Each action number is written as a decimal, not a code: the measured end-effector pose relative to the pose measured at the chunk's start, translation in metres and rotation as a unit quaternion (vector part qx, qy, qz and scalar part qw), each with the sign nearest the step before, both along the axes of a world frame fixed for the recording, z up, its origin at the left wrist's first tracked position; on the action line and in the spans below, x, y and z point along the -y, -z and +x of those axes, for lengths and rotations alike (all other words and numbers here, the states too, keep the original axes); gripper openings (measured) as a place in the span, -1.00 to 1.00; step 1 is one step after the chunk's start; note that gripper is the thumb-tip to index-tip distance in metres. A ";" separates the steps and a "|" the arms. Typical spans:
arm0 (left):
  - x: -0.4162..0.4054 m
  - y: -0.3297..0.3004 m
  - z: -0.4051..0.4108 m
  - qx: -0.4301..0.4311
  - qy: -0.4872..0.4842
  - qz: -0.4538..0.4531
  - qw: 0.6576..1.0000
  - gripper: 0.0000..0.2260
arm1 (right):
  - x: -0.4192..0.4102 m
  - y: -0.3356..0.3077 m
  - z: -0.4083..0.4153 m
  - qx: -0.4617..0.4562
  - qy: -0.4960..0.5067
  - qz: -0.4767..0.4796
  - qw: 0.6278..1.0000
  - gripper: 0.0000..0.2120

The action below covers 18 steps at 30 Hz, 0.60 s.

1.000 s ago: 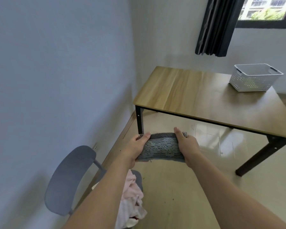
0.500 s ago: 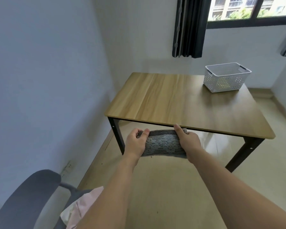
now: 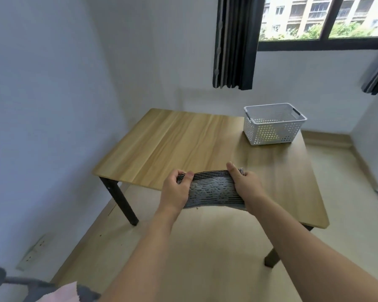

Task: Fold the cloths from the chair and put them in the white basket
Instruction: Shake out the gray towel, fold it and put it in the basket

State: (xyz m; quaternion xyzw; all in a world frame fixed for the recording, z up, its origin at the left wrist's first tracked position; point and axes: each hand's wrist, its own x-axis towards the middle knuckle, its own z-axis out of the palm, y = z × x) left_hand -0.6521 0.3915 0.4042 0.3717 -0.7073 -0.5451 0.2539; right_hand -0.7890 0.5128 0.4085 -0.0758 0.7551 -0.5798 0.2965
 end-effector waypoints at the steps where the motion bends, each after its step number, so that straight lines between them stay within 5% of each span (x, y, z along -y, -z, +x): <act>1: -0.011 0.002 -0.027 -0.003 0.008 -0.003 1.000 -0.75 | -0.011 0.003 -0.028 -0.004 0.009 0.003 1.000 -0.35; 6: -0.058 0.006 -0.152 0.000 0.051 -0.008 0.999 -0.72 | -0.063 0.010 -0.163 0.004 -0.002 0.007 1.000 -0.50; 18: -0.096 -0.013 -0.339 0.141 0.160 0.021 0.977 -0.50 | -0.094 -0.020 -0.387 -0.040 -0.128 0.038 0.990 -0.47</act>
